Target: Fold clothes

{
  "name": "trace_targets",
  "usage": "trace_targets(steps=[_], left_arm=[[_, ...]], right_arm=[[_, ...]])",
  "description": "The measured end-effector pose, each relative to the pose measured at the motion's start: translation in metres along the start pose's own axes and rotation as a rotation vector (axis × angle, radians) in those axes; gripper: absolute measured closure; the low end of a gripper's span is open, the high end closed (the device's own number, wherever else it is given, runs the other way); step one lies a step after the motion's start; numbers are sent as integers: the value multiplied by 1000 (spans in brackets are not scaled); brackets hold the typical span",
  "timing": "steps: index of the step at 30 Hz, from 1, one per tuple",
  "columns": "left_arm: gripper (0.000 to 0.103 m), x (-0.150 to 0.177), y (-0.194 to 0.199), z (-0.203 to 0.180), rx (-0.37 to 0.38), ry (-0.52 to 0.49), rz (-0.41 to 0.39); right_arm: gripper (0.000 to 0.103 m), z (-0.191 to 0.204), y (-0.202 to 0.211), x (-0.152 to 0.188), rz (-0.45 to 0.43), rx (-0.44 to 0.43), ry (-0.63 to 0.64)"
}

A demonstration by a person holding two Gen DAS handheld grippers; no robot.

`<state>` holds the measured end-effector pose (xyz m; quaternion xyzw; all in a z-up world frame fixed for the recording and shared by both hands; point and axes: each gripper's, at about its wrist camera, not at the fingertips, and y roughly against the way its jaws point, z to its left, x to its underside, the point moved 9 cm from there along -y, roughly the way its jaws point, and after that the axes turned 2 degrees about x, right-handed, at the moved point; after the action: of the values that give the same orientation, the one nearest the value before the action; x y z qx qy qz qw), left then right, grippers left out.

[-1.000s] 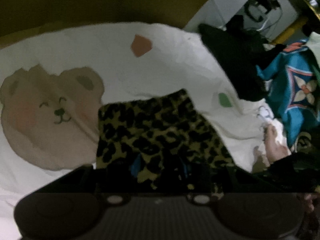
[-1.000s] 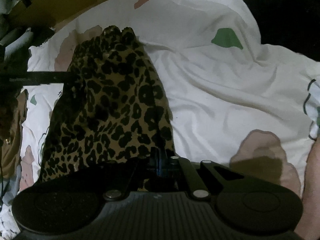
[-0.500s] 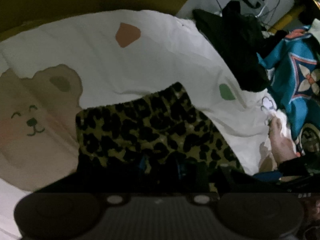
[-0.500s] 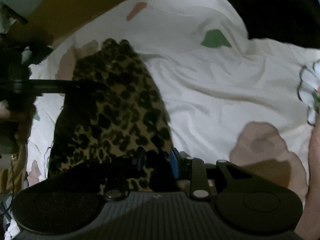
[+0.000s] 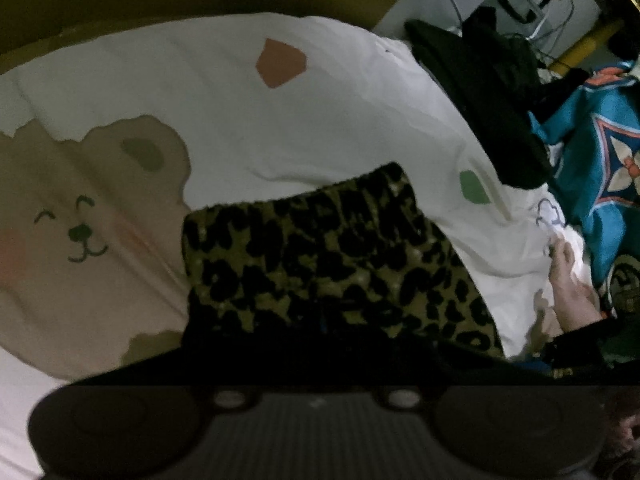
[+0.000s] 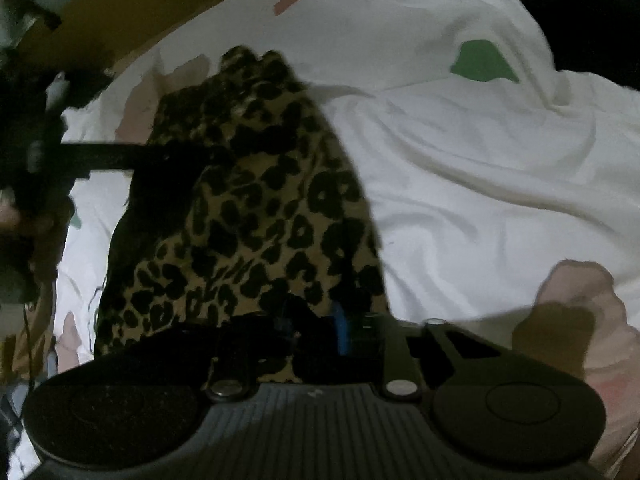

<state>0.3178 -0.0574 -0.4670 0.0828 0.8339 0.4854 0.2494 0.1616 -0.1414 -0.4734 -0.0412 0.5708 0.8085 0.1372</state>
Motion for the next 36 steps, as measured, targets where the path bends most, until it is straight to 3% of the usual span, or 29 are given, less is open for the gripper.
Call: trace_targets(steps=[1, 11, 21, 25, 31, 33, 35, 36], left_arm=[[101, -1, 0, 0, -2, -2, 3], [100, -5, 12, -11, -8, -58, -11], [100, -6, -1, -6, -33, -70, 16], [100, -9, -8, -4, -30, -54, 23], [100, -12, -1, -8, -35, -52, 27], [98, -12, 11, -12, -16, -69, 4], [80, -12, 27, -13, -5, -67, -32], [77, -11, 34, -12, -8, -68, -51]], right_arm=[[103, 0, 0, 0, 2, 3, 2], [103, -10, 23, 3, -2, 48, -11], [103, -29, 1, 16, 7, 72, -64], [95, -36, 3, 20, -28, 62, -131], [92, -33, 22, 18, -79, 80, -190], [93, -29, 34, 17, -113, 73, -200], [88, -22, 43, 18, -139, 45, -195], [86, -17, 45, 19, -140, 28, -186]])
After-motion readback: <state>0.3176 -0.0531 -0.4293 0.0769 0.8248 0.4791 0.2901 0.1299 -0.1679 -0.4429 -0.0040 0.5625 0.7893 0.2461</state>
